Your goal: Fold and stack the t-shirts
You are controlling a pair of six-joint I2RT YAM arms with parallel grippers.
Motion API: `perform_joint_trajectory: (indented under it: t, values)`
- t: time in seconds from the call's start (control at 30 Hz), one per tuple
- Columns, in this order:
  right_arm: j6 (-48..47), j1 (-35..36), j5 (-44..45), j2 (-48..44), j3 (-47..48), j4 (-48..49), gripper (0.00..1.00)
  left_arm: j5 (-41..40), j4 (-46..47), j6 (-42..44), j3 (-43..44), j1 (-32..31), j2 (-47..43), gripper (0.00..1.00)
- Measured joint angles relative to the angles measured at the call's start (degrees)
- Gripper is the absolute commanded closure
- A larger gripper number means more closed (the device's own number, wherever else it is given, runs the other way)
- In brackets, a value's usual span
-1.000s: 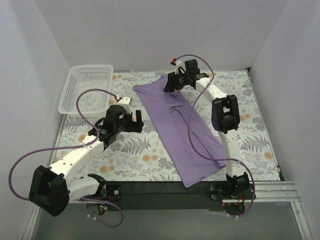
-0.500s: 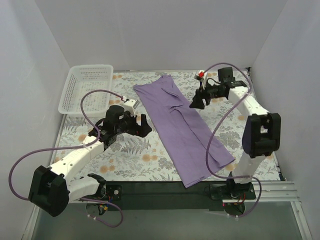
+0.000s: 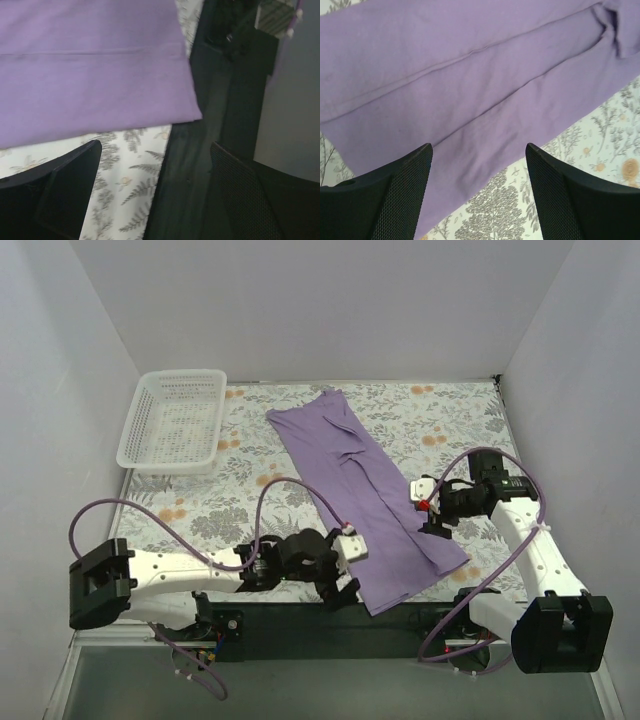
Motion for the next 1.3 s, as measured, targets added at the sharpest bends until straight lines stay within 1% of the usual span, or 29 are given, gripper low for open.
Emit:
perform_joint_trajectory:
  t: [0.13,0.17,0.23,0.3,0.43,0.6,0.87,1.03,1.13,1.3]
  values:
    - [-4.3,-0.9,2.5,-0.5,-2.5,-4.2,0.20,-6.7,2.2,0.2,0.2,-10.8,5.9,0.16]
    - [-4.9,-1.0,2.7,-0.8,-3.3,-4.7,0.20,-8.6,2.6,0.1,0.4,-12.7,7.8,0.18]
    - [-5.7,-1.2,3.0,-1.5,-4.7,-5.7,0.20,-12.6,2.9,-0.1,1.2,-15.8,11.4,0.19]
    - [-6.1,-1.3,3.1,-1.7,-5.6,-6.2,0.21,-16.5,3.3,-0.3,2.3,-17.7,14.6,0.22]
    - [-6.5,-2.1,3.6,-1.4,-6.6,-6.9,0.22,-23.5,4.8,-0.4,5.0,-19.1,19.3,0.25]
    - [-6.9,-3.8,3.7,-0.6,-6.6,-7.1,0.23,-28.6,8.3,0.2,8.2,-19.4,23.0,0.26]
    - [-7.2,-9.2,3.4,2.7,-6.5,-7.3,0.23,-30.9,11.9,0.8,9.0,-21.1,27.8,0.26]
    - [-7.3,-10.9,2.8,4.1,-6.4,-7.3,0.24,-32.7,12.4,1.3,10.6,-22.1,30.9,0.26]
    - [-7.4,-11.5,2.6,4.6,-6.4,-7.3,0.24,-33.9,12.8,1.5,10.8,-22.5,31.4,0.29]
    - [-7.6,-12.3,2.3,5.3,-6.1,-7.5,0.24,-37.4,13.2,2.1,12.7,-23.3,33.4,0.37]
